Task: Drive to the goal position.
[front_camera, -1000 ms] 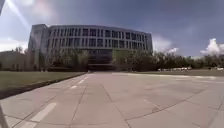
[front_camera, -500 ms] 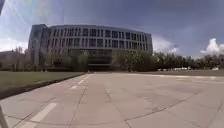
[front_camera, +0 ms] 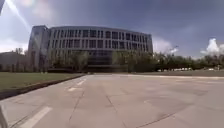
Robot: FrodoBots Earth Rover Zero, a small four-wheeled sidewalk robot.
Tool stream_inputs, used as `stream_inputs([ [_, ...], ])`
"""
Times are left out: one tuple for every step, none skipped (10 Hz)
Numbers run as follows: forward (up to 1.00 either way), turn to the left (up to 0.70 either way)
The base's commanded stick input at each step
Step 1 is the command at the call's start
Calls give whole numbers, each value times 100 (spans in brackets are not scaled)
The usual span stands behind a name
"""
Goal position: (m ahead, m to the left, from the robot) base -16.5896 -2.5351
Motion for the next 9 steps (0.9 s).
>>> stream_inputs([
  [70,0],
  [70,0],
  [70,0],
  [70,0],
  [70,0],
  [70,0],
  [70,0],
  [70,0],
  [70,0],
])
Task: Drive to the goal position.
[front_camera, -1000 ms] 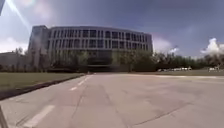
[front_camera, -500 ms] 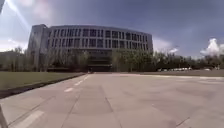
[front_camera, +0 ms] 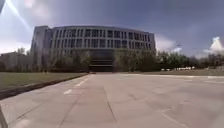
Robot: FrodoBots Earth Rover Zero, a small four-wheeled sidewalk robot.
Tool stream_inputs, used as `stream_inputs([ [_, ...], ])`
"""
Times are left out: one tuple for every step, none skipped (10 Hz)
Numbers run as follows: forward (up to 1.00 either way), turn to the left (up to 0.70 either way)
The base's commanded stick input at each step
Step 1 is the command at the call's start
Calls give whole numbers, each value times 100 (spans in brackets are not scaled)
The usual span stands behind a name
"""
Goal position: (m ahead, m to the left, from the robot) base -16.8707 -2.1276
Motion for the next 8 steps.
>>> stream_inputs([
  [70,0],
  [70,0],
  [70,0],
  [70,0],
  [70,0],
  [70,0],
  [70,0],
  [70,0],
])
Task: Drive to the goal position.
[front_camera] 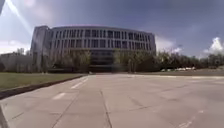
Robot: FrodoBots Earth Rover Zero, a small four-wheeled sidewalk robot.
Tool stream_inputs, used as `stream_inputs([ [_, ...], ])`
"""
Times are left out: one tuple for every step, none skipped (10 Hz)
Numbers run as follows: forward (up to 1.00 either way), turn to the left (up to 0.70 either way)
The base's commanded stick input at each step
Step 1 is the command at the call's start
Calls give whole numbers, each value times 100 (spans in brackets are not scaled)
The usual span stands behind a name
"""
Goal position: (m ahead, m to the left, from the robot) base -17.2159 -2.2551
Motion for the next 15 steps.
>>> stream_inputs([
  [70,0],
  [70,0],
  [70,0],
  [70,0],
  [70,0],
  [70,0],
  [70,0],
  [70,0],
  [70,0],
  [70,0],
  [70,0],
  [70,0],
  [70,0],
  [70,4],
  [70,17],
])
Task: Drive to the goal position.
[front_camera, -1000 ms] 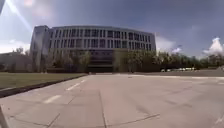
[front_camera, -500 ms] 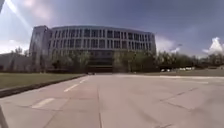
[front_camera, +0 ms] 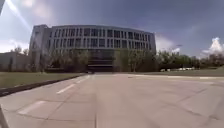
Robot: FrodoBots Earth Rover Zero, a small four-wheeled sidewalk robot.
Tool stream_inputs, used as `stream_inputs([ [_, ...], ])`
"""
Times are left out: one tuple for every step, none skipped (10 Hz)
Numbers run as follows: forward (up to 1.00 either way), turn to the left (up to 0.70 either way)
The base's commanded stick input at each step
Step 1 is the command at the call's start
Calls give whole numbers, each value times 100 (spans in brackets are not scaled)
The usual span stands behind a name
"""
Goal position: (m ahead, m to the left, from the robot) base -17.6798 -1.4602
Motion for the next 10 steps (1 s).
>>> stream_inputs([
  [70,33],
  [70,35],
  [70,35],
  [4,68],
  [0,70],
  [0,70],
  [0,70],
  [0,70],
  [0,70],
  [0,70],
])
